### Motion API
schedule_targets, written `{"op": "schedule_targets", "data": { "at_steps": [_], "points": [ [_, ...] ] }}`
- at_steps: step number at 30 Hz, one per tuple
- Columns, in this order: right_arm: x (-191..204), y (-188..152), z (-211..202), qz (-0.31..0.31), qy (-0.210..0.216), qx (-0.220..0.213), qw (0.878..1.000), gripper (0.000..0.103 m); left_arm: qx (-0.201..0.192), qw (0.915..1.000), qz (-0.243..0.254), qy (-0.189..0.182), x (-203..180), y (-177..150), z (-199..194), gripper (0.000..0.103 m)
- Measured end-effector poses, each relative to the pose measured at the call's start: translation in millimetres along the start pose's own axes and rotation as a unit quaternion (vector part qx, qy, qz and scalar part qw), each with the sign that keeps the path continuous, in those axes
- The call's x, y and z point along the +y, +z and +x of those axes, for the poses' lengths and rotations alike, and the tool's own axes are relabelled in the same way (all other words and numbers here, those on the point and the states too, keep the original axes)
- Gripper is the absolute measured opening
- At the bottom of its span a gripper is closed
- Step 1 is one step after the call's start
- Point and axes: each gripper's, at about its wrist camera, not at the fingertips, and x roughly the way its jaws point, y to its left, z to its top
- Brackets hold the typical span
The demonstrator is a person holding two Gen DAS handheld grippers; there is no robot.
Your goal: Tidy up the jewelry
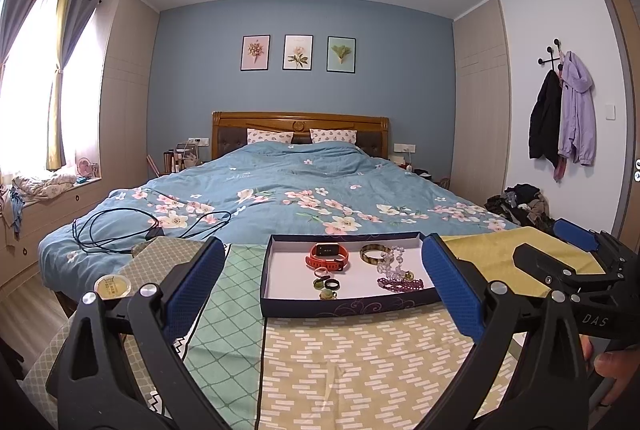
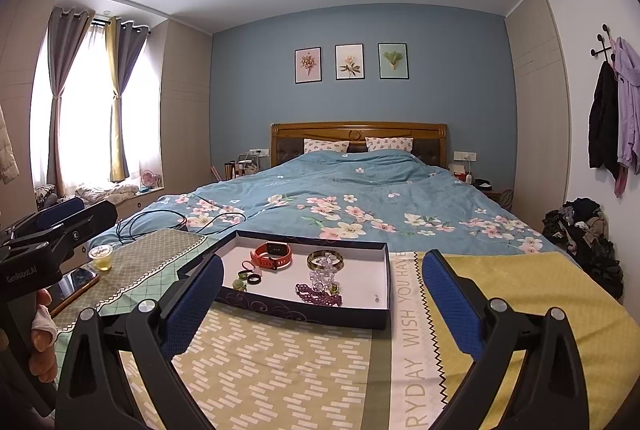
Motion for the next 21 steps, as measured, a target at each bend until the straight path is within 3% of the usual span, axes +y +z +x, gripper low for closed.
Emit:
{"op": "schedule_targets", "data": {
  "at_steps": [21],
  "points": [
    [-0.3,1.0,-3.9,0.003,-0.005,-0.011,1.0,0.096,0.003,1.0,-0.007,0.0,-0.4,-0.9,2.9,0.097]
  ]
}}
